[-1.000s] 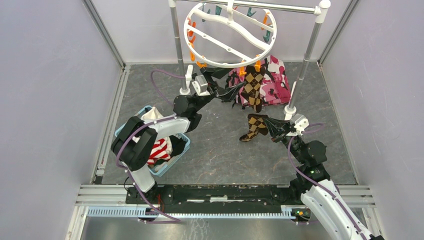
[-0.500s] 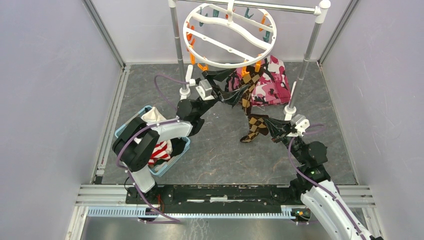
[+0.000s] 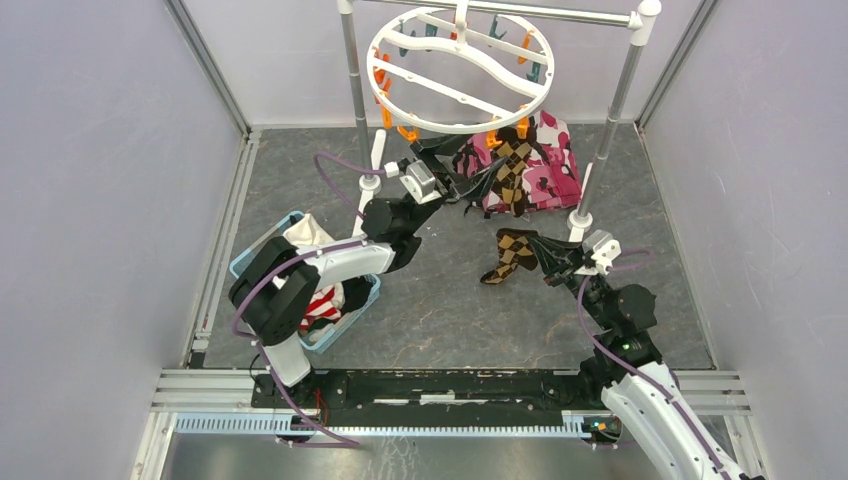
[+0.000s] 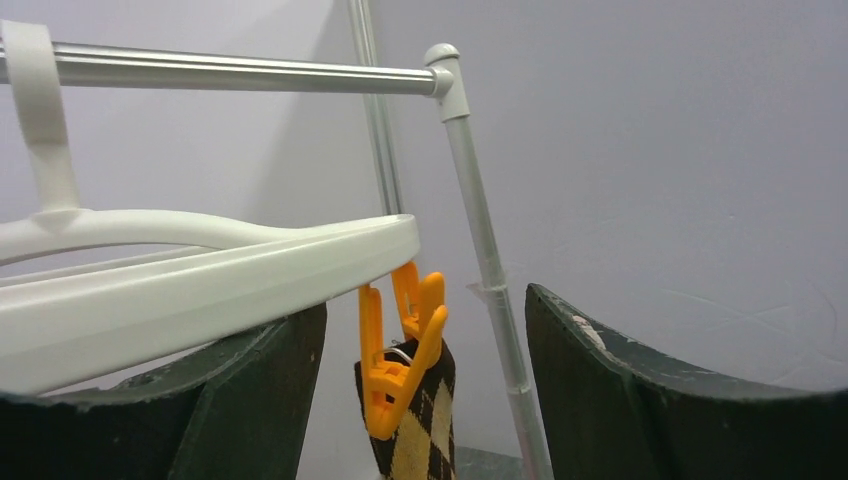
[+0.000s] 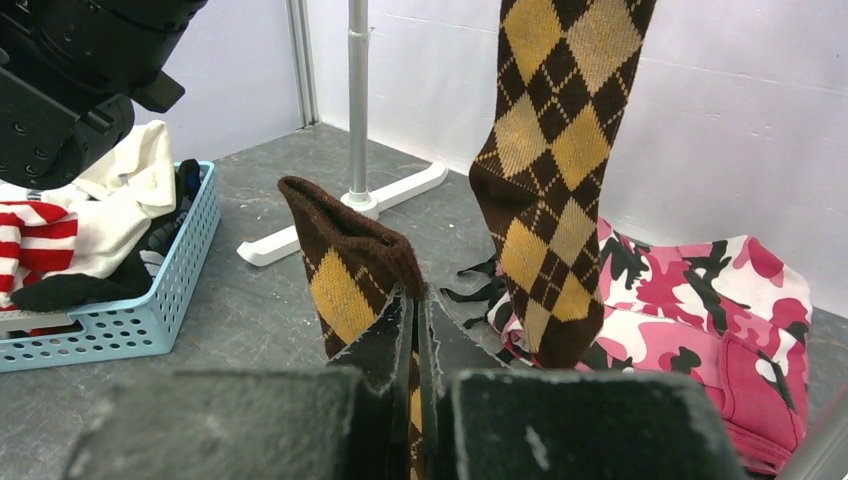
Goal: Clip the socks to the hanger
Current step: Open the clamp at the hanger.
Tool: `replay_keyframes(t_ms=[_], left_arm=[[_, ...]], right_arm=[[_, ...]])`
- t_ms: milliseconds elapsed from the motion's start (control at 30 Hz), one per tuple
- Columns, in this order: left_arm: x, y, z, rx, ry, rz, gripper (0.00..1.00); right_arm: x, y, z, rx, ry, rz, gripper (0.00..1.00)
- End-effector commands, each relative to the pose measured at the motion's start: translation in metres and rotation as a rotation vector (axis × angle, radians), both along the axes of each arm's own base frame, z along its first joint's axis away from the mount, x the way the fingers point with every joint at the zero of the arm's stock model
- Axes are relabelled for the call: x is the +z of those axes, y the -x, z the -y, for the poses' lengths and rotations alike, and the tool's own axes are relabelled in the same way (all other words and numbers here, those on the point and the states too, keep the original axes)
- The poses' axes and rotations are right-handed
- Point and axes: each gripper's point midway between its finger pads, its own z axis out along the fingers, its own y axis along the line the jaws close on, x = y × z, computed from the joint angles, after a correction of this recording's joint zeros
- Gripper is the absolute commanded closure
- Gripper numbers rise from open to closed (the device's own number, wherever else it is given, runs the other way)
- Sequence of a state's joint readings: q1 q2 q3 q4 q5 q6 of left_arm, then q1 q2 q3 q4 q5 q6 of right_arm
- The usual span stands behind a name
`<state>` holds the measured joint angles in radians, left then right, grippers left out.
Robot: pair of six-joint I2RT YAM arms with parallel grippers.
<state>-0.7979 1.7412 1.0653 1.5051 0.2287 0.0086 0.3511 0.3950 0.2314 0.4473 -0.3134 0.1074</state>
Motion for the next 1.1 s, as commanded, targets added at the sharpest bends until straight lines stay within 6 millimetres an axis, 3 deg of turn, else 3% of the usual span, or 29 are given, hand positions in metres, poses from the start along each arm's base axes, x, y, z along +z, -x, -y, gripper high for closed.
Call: replay_keyframes(t_ms=[0, 1067], left_arm=[[0.026, -0.007, -0.013, 0.101, 0.063, 0.066, 0.22], [0.0, -0.025, 0.007, 0.09, -0.005, -0.015, 0.21]], right_arm=[[0.011, 0.003, 0.001, -0.003, -0.009, 0.045, 1.0], [0.008, 0.003, 0.003, -0.008, -0.011, 0.046, 1.0]])
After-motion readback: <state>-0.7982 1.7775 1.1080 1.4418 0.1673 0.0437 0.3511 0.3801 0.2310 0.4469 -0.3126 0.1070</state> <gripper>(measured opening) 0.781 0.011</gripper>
